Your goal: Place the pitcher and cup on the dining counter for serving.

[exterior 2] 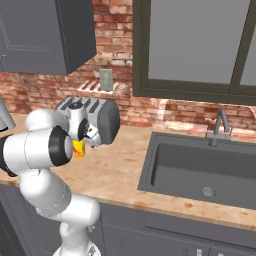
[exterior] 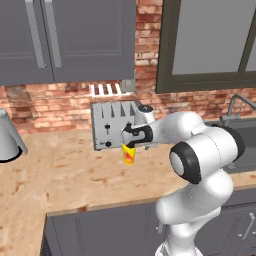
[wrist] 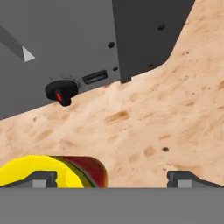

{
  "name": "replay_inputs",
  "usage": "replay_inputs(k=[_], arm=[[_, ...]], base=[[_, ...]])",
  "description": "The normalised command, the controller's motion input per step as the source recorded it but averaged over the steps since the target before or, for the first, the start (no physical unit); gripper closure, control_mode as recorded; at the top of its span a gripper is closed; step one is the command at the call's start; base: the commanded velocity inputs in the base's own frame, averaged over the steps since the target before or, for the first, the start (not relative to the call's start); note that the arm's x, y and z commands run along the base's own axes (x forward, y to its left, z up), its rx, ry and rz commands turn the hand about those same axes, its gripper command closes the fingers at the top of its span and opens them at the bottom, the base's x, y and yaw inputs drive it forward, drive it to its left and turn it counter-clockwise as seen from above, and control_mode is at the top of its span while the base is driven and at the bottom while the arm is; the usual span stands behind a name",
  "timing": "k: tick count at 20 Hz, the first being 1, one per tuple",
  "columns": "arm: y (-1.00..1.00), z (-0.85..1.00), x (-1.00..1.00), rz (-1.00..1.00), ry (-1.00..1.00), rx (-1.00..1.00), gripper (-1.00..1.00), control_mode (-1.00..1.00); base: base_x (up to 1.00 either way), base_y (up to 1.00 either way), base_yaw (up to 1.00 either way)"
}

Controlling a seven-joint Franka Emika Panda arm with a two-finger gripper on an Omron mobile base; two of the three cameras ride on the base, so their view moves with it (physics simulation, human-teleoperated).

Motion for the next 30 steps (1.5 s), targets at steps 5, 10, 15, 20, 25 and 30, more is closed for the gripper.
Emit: replay_inputs(k=[5,10,15,20,25,30], arm=[[0.00,-0.31,0.01,0.00,0.03,0.00,-1.00,-1.00],[0.00,-0.33,0.00,0.00,0.00,0.00,-1.00,-1.00],[0.00,-0.09,0.00,0.00,0.00,0.00,-1.00,-1.00],[0.00,-0.40,0.00,0.00,0.02,0.00,1.00,-1.00],[0.00,-0.42,0.00,0.00,0.01,0.01,1.00,-1.00],[0.00,-0.02,0.00,0.00,-0.01,0.00,1.00,-1.00]], base=[[0.00,0.00,0.00],[0.00,0.00,0.00],[0.00,0.00,0.00],[0.00,0.00,0.00],[0.00,0.00,0.00],[0.00,0.00,0.00]])
